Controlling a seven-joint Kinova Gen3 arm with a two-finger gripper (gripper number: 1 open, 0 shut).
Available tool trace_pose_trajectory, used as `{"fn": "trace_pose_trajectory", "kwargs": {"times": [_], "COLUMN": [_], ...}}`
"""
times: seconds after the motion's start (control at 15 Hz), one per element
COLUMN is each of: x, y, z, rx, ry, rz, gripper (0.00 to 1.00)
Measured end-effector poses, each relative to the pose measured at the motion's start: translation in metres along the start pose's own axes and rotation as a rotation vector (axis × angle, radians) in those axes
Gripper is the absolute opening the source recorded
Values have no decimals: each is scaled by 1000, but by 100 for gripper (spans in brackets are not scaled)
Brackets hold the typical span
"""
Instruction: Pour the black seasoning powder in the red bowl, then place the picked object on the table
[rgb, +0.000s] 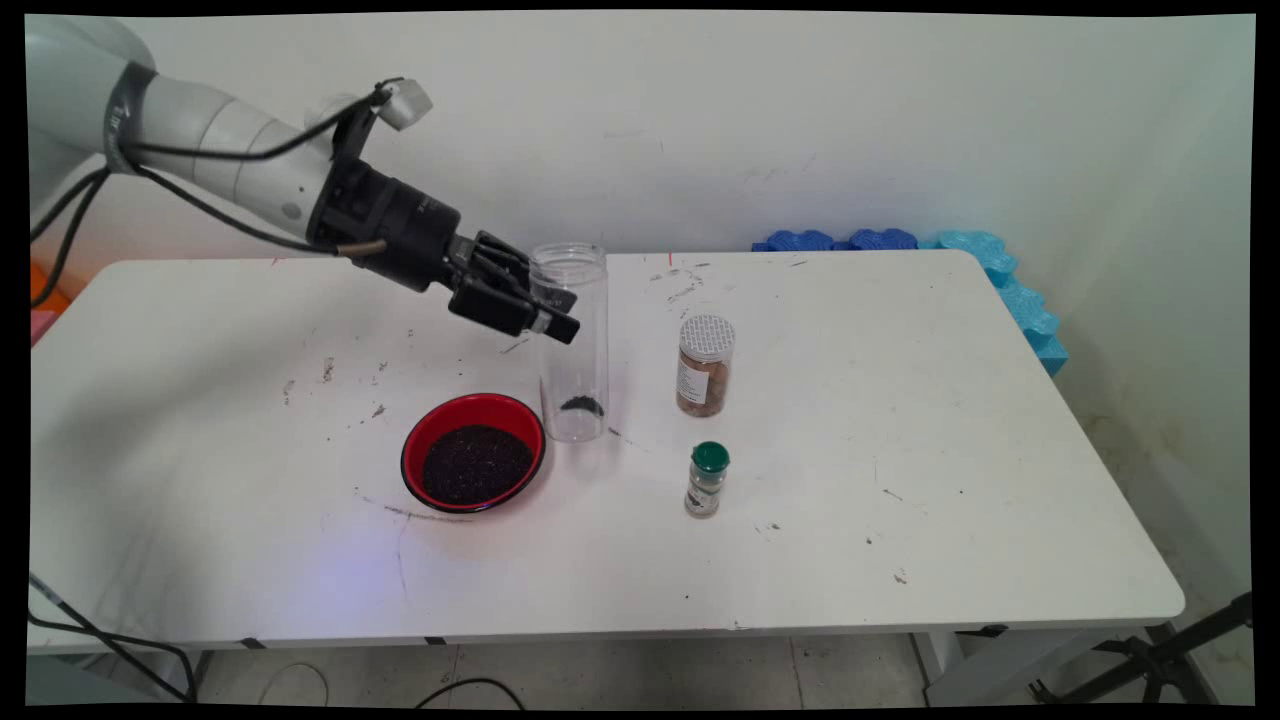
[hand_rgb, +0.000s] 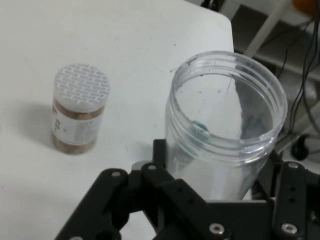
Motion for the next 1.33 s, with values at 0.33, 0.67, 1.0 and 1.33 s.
{"fn": "trace_pose_trajectory", "kwargs": {"times": [0.33, 0.67, 1.0, 1.33], "x": [-8, -17, -29, -41], "y": [2, -1, -5, -9], "z": [14, 30, 47, 68], "rx": [15, 47, 67, 86], "ry": [-22, -22, -22, -19], "rz": [180, 238, 221, 189], "gripper": [0, 0, 0, 0]}}
